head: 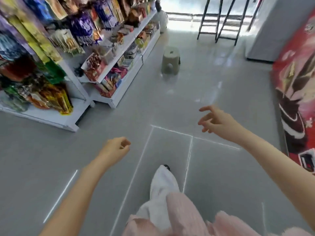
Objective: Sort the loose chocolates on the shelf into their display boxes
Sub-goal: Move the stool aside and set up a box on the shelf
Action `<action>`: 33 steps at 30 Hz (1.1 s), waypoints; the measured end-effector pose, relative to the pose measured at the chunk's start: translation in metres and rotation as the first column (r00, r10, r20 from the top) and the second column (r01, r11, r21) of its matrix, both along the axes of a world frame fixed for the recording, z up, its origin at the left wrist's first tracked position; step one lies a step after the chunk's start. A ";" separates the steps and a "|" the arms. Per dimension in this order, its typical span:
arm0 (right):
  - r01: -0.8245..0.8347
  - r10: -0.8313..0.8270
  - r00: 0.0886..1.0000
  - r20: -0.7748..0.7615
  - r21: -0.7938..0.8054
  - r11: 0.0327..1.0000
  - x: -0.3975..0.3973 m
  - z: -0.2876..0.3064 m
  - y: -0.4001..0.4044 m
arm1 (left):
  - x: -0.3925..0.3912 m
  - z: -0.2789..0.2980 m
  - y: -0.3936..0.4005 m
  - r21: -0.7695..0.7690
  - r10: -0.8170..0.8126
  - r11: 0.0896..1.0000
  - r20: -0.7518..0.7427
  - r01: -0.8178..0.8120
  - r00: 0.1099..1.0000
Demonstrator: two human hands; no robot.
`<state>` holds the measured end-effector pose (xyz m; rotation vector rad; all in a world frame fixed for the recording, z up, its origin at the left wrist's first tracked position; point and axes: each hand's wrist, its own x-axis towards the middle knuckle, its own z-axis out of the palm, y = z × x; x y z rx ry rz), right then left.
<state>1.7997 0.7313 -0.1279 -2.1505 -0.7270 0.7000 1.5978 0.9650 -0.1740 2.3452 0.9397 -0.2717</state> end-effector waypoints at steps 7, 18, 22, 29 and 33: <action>0.184 -0.184 0.979 -0.087 -0.004 0.983 0.212 0.019 0.143 | 0.235 0.023 0.161 -0.009 -0.068 0.998 0.043 0.068 0.997; 0.156 -0.152 0.977 -0.148 0.022 0.987 0.538 -0.003 0.412 | 0.527 0.017 0.423 0.071 -0.037 0.997 -0.020 0.038 0.999; 0.056 -0.052 0.992 -0.113 0.032 0.998 0.629 0.010 0.531 | 0.595 0.024 0.512 0.077 0.043 0.996 -0.035 -0.040 0.998; -0.034 0.034 0.999 -0.003 -0.006 0.999 0.788 -0.008 0.717 | 0.750 0.007 0.690 0.095 0.069 0.993 -0.045 -0.064 0.997; -0.016 0.014 0.998 -0.066 -0.035 0.999 0.865 -0.012 0.784 | 0.842 0.010 0.764 0.077 -0.015 0.997 -0.112 0.023 0.994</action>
